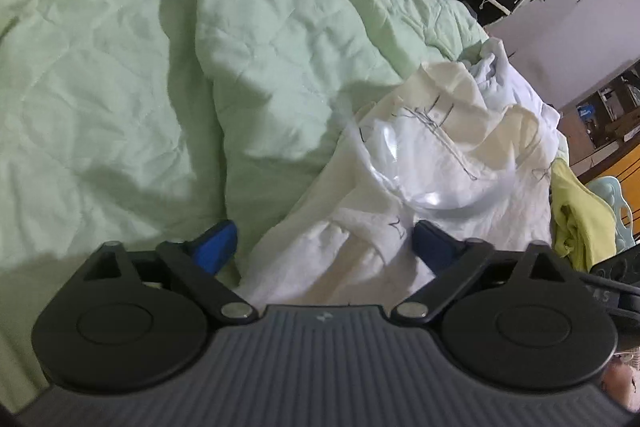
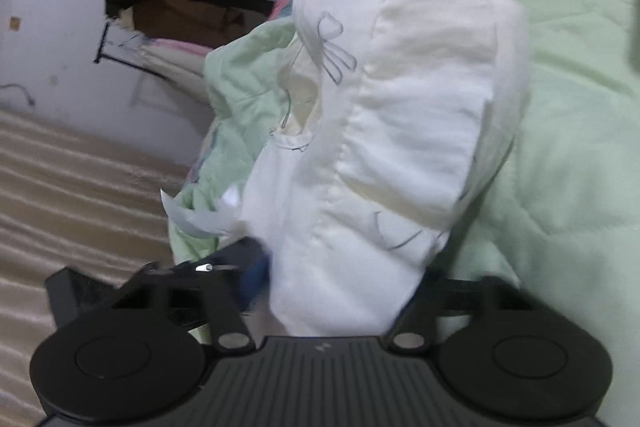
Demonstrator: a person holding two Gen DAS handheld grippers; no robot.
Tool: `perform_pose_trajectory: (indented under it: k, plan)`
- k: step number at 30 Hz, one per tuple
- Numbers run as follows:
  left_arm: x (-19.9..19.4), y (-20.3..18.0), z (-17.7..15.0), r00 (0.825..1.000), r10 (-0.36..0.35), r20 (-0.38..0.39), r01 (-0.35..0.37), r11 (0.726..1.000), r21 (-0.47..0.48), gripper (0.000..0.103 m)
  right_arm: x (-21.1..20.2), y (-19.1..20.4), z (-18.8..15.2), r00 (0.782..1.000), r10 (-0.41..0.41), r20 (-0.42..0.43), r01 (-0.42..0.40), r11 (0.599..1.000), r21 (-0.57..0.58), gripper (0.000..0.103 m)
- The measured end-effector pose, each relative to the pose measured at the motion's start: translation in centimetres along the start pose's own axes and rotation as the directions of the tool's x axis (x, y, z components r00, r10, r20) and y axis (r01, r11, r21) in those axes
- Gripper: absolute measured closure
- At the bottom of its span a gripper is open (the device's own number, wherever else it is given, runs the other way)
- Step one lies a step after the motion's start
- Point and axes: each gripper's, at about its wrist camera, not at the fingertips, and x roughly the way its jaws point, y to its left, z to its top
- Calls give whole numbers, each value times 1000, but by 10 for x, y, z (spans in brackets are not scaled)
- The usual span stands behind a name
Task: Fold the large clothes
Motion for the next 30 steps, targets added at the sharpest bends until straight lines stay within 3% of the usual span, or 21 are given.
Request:
perform_pose_trajectory:
  k: [2, 4, 8, 9, 11, 12, 13, 14, 16, 18, 19, 21, 22, 24, 27, 29, 30]
  plan:
    - [-5, -7, -4, 998, -37, 42, 37, 999, 3, 25, -2, 1, 7, 999, 48, -11, -49, 999, -23, 87]
    - [-14, -12, -5, 995, -65, 73, 64, 998, 5, 40, -9, 6, 22, 991, 132, -36, -132, 991, -26, 87]
    - [-59, -30, 3, 965, -141, 223, 142, 990, 13, 40, -27, 22, 60, 960, 270, -68, -275, 958, -77, 88]
    - [-72, -35, 6, 950, -148, 275, 152, 988, 6, 40, -35, 30, 71, 953, 297, -51, -301, 946, -123, 88]
    - [-106, -46, 10, 904, -172, 391, 192, 981, -14, 38, -49, 45, 87, 940, 340, -20, -337, 919, -206, 88]
    - [-112, -50, 9, 892, -192, 410, 213, 977, -6, 36, -61, 58, 100, 927, 375, 0, -359, 888, -287, 88]
    - [-127, -62, 7, 861, -240, 449, 259, 966, 20, 34, -72, 70, 107, 920, 392, 0, -364, 854, -373, 88]
    - [-132, -72, 5, 855, -252, 453, 263, 964, 41, 33, -81, 81, 112, 915, 402, -6, -361, 815, -453, 88]
    - [-132, -91, -3, 866, -222, 447, 217, 974, 64, 33, -98, 101, 116, 911, 412, -24, -339, 714, -612, 88]
    - [-123, -102, -13, 882, -159, 444, 151, 987, 54, 33, -104, 107, 108, 913, 391, -120, -353, 606, -713, 88]
    - [-118, -103, -15, 886, -138, 442, 133, 990, 44, 33, -104, 105, 103, 912, 375, -169, -371, 574, -730, 88]
    - [-97, -100, -40, 922, -12, 386, 25, 999, -30, 33, -98, 94, 87, 911, 319, -262, -401, 533, -745, 88]
    - [-91, -96, -52, 936, 21, 351, -4, 999, -51, 33, -93, 84, 75, 916, 267, -299, -399, 522, -754, 88]
    - [-91, -85, -80, 943, 67, 327, -40, 995, -89, 33, -86, 63, 58, 910, 227, -346, -413, 556, -721, 88]
    - [-119, -72, -116, 931, 63, 359, -3, 986, -166, 32, -83, 33, 34, 882, 215, -419, -453, 633, -628, 88]
    - [-136, -73, -126, 918, 60, 391, 15, 983, -185, 27, -88, 25, 15, 869, 196, -454, -469, 619, -631, 88]
    - [-146, -81, -128, 911, 60, 408, 13, 985, -175, 19, -88, 26, 12, 868, 193, -457, -470, 615, -634, 87]
